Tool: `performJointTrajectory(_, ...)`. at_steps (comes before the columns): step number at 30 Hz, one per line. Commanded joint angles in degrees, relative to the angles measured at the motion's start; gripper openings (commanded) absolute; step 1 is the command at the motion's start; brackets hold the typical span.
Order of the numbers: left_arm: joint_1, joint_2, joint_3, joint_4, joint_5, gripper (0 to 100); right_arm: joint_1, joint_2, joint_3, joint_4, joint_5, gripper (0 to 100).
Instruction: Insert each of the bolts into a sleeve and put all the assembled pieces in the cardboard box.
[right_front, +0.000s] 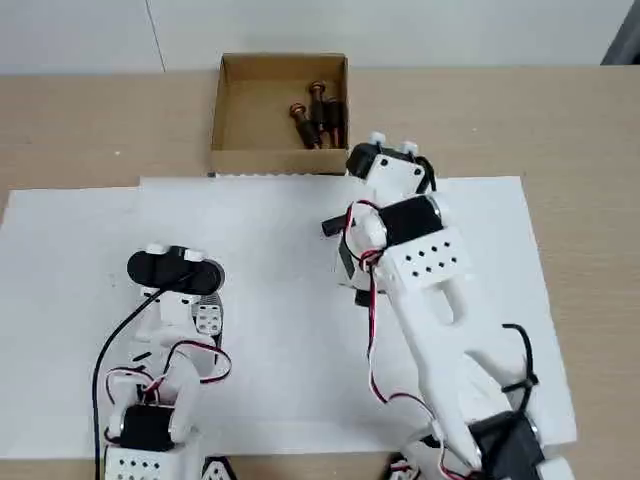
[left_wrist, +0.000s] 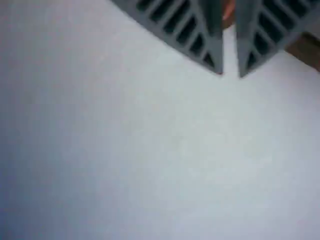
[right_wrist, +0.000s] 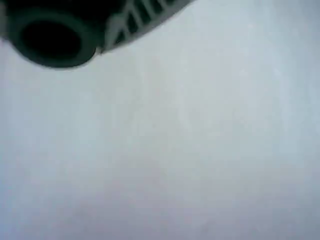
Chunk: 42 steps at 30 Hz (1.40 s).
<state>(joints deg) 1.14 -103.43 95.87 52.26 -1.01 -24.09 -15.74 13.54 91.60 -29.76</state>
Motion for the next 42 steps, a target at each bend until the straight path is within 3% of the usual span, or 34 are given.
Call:
performJointTrajectory(1, -0.3, -0.4, -6.4, 3.9, 0.2, 1, 3.6, -2.9, -0.9, 1.7, 0.6, 0.2)
performJointTrajectory(6, -0.3, -0.3, -12.4, 10.1, 0.1, 1, 8.8, -2.8, -0.9, 2.1, 0.6, 0.2)
performJointTrajectory(11, -2.6, 2.0, -15.0, 12.3, -0.1, 1, 9.6, -3.0, -0.3, 2.1, 0.7, 0.2)
performJointTrajectory(21, -5.8, 36.6, -40.3, 14.1, 0.3, 1, 9.6, -3.0, 7.0, 0.1, 0.5, 0.2)
performJointTrajectory(28, -5.8, 58.4, -61.2, 23.7, 10.5, 1, 9.6, -3.0, 8.5, -1.6, 0.4, 0.2)
performJointTrajectory(37, -6.8, 86.7, -83.5, 43.3, 25.4, 1, 9.7, -3.0, 8.8, -2.4, 0.4, 0.2)
performJointTrajectory(42, -11.8, 99.8, -91.0, 46.1, 28.5, 1, 9.7, -2.8, 8.8, -2.4, 0.4, 0.2)
